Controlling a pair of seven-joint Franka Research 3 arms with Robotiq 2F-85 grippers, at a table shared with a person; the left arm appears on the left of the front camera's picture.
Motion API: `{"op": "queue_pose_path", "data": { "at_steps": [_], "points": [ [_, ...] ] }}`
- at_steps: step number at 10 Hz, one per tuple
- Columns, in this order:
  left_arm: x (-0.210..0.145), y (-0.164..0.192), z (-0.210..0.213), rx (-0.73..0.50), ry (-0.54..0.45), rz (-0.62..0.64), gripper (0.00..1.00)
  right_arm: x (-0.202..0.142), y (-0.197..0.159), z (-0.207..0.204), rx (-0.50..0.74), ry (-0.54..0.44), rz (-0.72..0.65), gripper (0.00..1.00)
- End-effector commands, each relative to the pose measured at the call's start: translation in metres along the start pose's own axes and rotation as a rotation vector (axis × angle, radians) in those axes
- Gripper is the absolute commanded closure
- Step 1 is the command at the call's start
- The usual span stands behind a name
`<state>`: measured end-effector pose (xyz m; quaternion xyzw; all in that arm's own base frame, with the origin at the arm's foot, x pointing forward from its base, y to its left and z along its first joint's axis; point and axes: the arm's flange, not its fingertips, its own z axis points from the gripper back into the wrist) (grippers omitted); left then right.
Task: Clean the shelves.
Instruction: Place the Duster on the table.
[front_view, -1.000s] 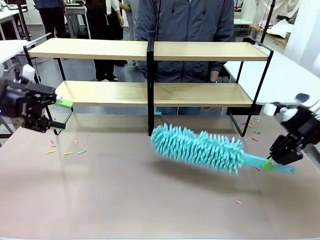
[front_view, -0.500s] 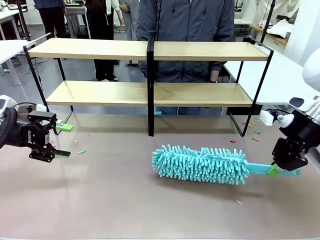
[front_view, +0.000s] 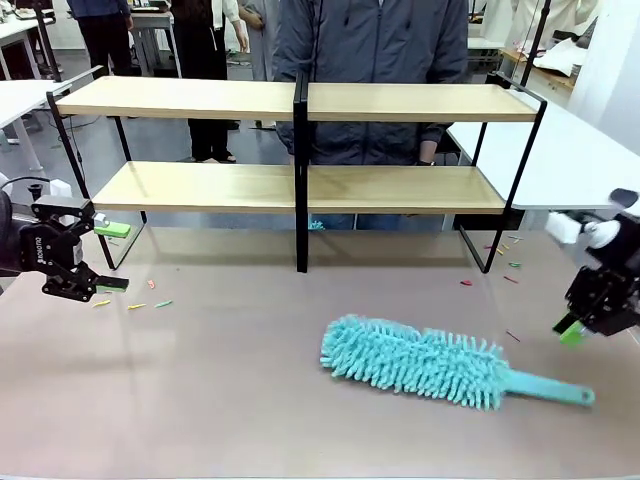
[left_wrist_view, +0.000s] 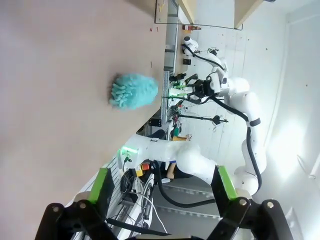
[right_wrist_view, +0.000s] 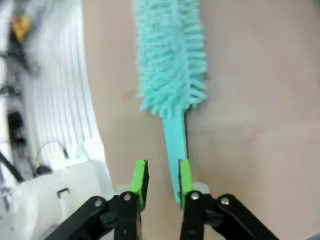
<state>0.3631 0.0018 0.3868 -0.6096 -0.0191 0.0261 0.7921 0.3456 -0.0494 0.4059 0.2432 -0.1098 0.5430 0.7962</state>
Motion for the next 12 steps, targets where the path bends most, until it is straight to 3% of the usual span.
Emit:
{"op": "queue_pose_path", "data": {
  "at_steps": [1,2,3,4,5,6,7,8,9,12],
  "points": [
    [-0.003,0.002,-0.006,-0.032,-0.006,-0.016,0.00,-0.014,-0.029,0.044,-0.191,-0.344,-0.147,0.23],
    [-0.003,0.002,-0.006,-0.032,-0.006,-0.016,0.00,-0.020,-0.027,0.044,-0.192,-0.425,-0.212,0.00],
    [-0.003,0.002,-0.006,-0.032,-0.006,-0.016,0.00,-0.019,-0.008,0.038,-0.045,-0.505,-0.291,0.00],
    [-0.003,0.002,-0.006,-0.032,-0.006,-0.016,0.00,-0.017,0.016,0.032,0.263,-0.515,-0.555,0.00],
    [-0.003,0.002,-0.006,-0.032,-0.006,-0.016,0.00,-0.010,0.026,0.025,0.515,-0.610,-0.680,0.00],
    [-0.003,0.002,-0.006,-0.032,-0.006,-0.016,0.00,0.001,0.034,0.016,0.603,-0.725,-0.790,0.00],
    [-0.003,0.002,-0.006,-0.032,-0.006,-0.016,0.00,0.011,0.043,0.006,0.712,-0.781,-0.842,0.00],
    [-0.003,0.002,-0.006,-0.032,-0.006,-0.016,0.00,0.023,0.041,-0.010,0.857,-0.766,-1.004,0.00],
    [-0.003,0.002,-0.006,-0.032,-0.006,-0.016,0.00,-0.002,0.038,0.004,0.498,-0.558,-0.536,0.00],
    [-0.003,0.002,-0.006,-0.032,-0.006,-0.016,0.00,-0.002,0.038,0.004,0.498,-0.558,-0.536,0.00]
  ]
}}
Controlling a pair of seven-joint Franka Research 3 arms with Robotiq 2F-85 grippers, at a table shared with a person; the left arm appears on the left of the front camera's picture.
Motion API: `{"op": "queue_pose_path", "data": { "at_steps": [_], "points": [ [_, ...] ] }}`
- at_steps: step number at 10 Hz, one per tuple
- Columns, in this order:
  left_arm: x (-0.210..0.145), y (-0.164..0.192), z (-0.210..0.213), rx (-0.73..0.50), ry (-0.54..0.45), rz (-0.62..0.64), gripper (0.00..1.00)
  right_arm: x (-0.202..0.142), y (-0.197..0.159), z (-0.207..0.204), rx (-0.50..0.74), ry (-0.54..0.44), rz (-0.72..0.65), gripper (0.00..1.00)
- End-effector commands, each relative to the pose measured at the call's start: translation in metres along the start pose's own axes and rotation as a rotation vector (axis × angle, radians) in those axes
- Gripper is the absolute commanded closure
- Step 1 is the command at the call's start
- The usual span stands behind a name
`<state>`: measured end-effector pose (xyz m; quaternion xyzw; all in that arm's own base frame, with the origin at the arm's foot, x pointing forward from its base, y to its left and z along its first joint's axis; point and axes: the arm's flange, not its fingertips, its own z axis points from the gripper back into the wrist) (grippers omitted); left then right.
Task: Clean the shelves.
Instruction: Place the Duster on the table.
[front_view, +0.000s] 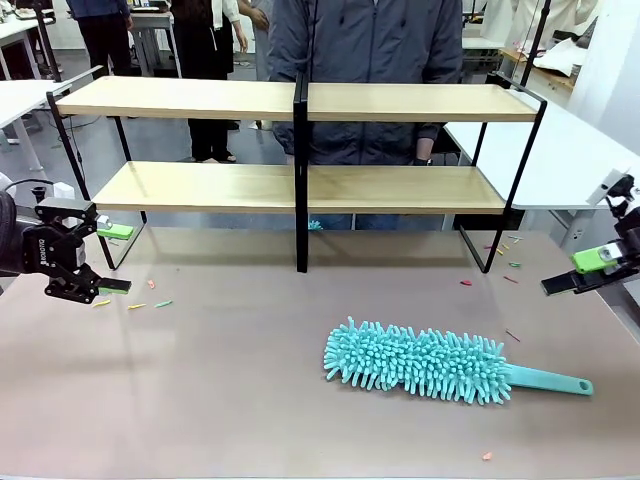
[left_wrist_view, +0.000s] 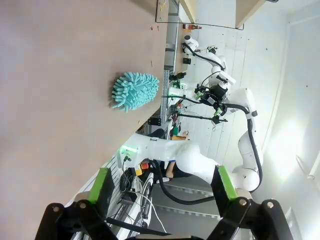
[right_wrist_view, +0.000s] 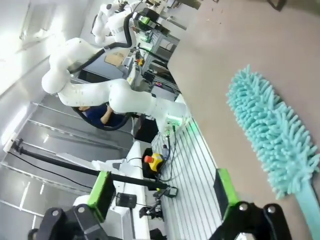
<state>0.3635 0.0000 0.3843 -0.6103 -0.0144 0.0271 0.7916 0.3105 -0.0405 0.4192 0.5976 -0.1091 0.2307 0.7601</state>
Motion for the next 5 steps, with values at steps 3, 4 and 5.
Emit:
{"op": "queue_pose_path", "data": {
  "at_steps": [3,4,5],
  "points": [
    [-0.0034,0.0003,-0.0032,-0.030,-0.012,-0.023,0.00,-0.0008,-0.0002,0.0015,-0.030,0.005,0.029,0.00],
    [-0.0034,0.0003,-0.0032,-0.030,-0.012,-0.023,0.00,-0.0008,-0.0002,0.0015,-0.030,0.005,0.029,0.00],
    [-0.0034,0.0003,-0.0032,-0.030,-0.012,-0.023,0.00,-0.0008,-0.0002,0.0015,-0.030,0.005,0.029,0.00]
  ]
}}
